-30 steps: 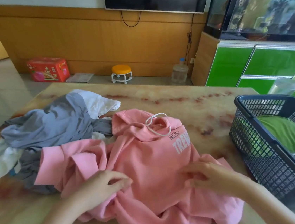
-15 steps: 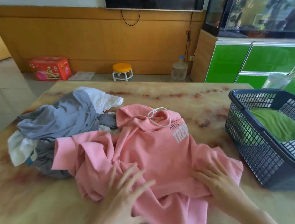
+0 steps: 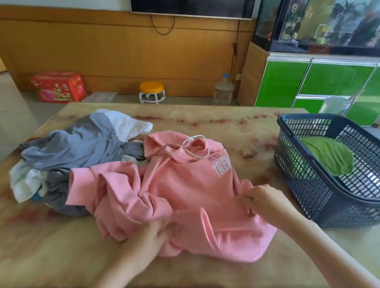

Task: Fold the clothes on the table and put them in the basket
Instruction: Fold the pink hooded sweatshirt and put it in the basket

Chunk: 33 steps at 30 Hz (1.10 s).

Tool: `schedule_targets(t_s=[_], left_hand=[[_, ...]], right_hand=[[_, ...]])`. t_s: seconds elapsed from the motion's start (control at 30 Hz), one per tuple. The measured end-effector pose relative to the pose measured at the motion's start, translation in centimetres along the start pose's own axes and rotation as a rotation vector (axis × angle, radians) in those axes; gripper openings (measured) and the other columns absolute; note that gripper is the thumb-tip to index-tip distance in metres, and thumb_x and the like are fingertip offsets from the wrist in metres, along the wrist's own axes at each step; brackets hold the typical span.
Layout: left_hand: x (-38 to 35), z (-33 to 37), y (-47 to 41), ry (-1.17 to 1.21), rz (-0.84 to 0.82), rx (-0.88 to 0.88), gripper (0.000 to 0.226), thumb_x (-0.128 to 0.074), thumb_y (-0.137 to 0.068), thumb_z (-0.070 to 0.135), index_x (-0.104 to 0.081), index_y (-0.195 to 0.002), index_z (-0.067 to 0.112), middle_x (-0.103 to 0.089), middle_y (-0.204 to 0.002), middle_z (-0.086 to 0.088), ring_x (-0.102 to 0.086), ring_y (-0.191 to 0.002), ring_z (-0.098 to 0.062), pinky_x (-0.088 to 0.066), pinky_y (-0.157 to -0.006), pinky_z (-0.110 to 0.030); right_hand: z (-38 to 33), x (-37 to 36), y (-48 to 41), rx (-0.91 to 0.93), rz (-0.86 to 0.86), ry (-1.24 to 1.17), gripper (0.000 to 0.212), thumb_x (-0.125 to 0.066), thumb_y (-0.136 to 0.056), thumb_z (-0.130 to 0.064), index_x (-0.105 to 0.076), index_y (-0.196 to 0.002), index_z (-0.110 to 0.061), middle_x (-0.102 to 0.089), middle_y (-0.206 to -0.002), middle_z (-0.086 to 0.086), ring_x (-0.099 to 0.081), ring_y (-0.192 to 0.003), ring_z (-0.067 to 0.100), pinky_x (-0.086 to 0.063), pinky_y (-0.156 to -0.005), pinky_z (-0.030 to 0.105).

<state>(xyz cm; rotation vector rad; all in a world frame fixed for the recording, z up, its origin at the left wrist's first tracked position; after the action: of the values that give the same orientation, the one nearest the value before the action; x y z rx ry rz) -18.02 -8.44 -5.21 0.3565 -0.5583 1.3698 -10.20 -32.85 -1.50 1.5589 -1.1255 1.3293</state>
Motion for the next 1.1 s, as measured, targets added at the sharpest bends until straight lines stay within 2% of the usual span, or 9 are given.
schedule_targets(t_s=[0.13, 0.27, 0.33, 0.43, 0.57, 0.67, 0.87, 0.97, 1.1], left_hand=[[2.3, -2.3, 0.6, 0.147, -0.049, 0.183, 0.067, -0.049, -0.072, 0.078, -0.051, -0.124, 0.037, -0.039, -0.138, 0.021, -0.030, -0.135, -0.004, -0.022, -0.107, -0.016], [2.3, -3.5, 2.7, 0.190, -0.138, 0.274, 0.047, -0.048, -0.066, 0.081, -0.050, -0.101, 0.050, -0.049, -0.097, 0.054, -0.036, -0.110, 0.021, -0.029, -0.086, 0.002], [3.1, -4.7, 3.7, 0.217, -0.112, 0.295, 0.072, -0.052, -0.045, 0.094, -0.051, -0.101, 0.049, -0.050, -0.104, 0.048, -0.035, -0.109, 0.025, -0.027, -0.095, -0.002], [4.0, -5.5, 4.5, 0.266, -0.068, 0.312, 0.083, -0.058, -0.038, 0.093, -0.059, -0.104, 0.043, -0.053, -0.120, 0.031, -0.042, -0.121, 0.011, -0.025, -0.112, -0.022], [5.8, -4.0, 4.7, 0.317, 0.044, 0.344, 0.065, -0.067, -0.055, 0.078, -0.071, -0.083, 0.019, -0.072, -0.089, 0.004, -0.064, -0.091, -0.005, -0.043, -0.083, -0.018], [6.7, -3.9, 4.5, 0.201, -0.031, 0.418, 0.069, -0.047, -0.073, 0.078, -0.069, -0.087, 0.014, -0.067, -0.097, 0.003, -0.060, -0.095, -0.011, -0.041, -0.082, -0.020], [4.9, -1.3, 1.3, -0.116, 0.053, 0.165, 0.008, -0.061, -0.089, 0.031, -0.067, -0.084, 0.034, -0.070, -0.090, 0.021, -0.062, -0.096, 0.005, -0.045, -0.094, -0.025], [4.2, 0.1, -1.7, -0.170, 0.179, 0.049, 0.015, -0.061, -0.090, 0.025, -0.065, -0.088, 0.039, -0.064, -0.094, 0.026, -0.059, -0.089, 0.010, -0.046, -0.091, -0.028], [3.7, -0.9, -7.0, -0.304, 0.244, 0.045, 0.034, -0.058, -0.092, 0.021, -0.055, -0.126, 0.019, -0.052, -0.131, 0.005, -0.046, -0.124, -0.011, -0.032, -0.100, -0.024]], right_hand=[[-1.0, -1.6, 1.2, 0.094, -0.085, -0.149, 0.010, -0.057, -0.091, -0.034, -0.065, -0.084, -0.036, -0.059, -0.094, -0.024, -0.053, -0.100, 0.004, -0.042, -0.091, 0.025], [1.4, -3.7, 2.4, 0.131, -0.106, -0.168, 0.061, -0.045, -0.077, -0.059, -0.042, -0.137, -0.045, -0.023, -0.150, -0.026, -0.007, -0.143, 0.003, -0.013, -0.118, 0.046], [2.4, -4.7, 3.1, 0.075, -0.193, -0.161, 0.070, -0.042, -0.071, -0.069, -0.036, -0.138, -0.051, -0.010, -0.147, -0.032, 0.009, -0.141, 0.002, 0.001, -0.118, 0.051], [1.8, -5.0, 3.6, 0.154, -0.078, -0.128, 0.049, -0.038, -0.077, -0.067, -0.067, -0.099, -0.033, -0.059, -0.115, -0.023, -0.040, -0.122, -0.001, -0.006, -0.118, 0.050], [0.5, -2.1, 4.8, 0.145, 0.088, -0.142, 0.056, -0.031, -0.077, -0.070, -0.064, -0.082, -0.024, -0.071, -0.075, -0.008, -0.065, -0.079, 0.011, -0.031, -0.111, 0.030], [-2.0, -0.7, 6.8, 0.158, -0.050, -0.134, 0.050, -0.040, -0.075, -0.073, -0.061, -0.090, -0.030, -0.066, -0.076, -0.008, -0.059, -0.073, 0.011, -0.047, -0.073, 0.026], [0.3, -2.8, 3.8, -0.045, -0.079, -0.633, 0.022, -0.066, -0.087, -0.019, -0.069, -0.088, -0.040, -0.069, -0.089, -0.019, -0.066, -0.081, 0.004, -0.051, -0.076, 0.023], [5.1, -3.6, -0.7, -0.233, 0.187, -0.835, 0.019, -0.066, -0.087, -0.008, -0.069, -0.105, -0.015, -0.069, -0.096, -0.001, -0.064, -0.088, 0.017, -0.047, -0.079, 0.029], [7.6, -6.3, -6.3, -0.454, 0.094, -0.981, 0.032, -0.058, -0.094, -0.011, -0.056, -0.124, -0.001, -0.061, -0.102, 0.011, -0.058, -0.081, 0.025, -0.048, -0.071, 0.037]])
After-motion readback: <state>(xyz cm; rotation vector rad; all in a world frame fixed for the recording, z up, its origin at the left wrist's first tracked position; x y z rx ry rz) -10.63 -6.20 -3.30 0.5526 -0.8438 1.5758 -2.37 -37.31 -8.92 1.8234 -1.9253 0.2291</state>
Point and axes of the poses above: each hand's wrist, its own y-axis away from the middle knuckle, its own x-axis out of the back of the hand, z = x × y, the point moved 5 cm from there along -y, towards the middle knuckle
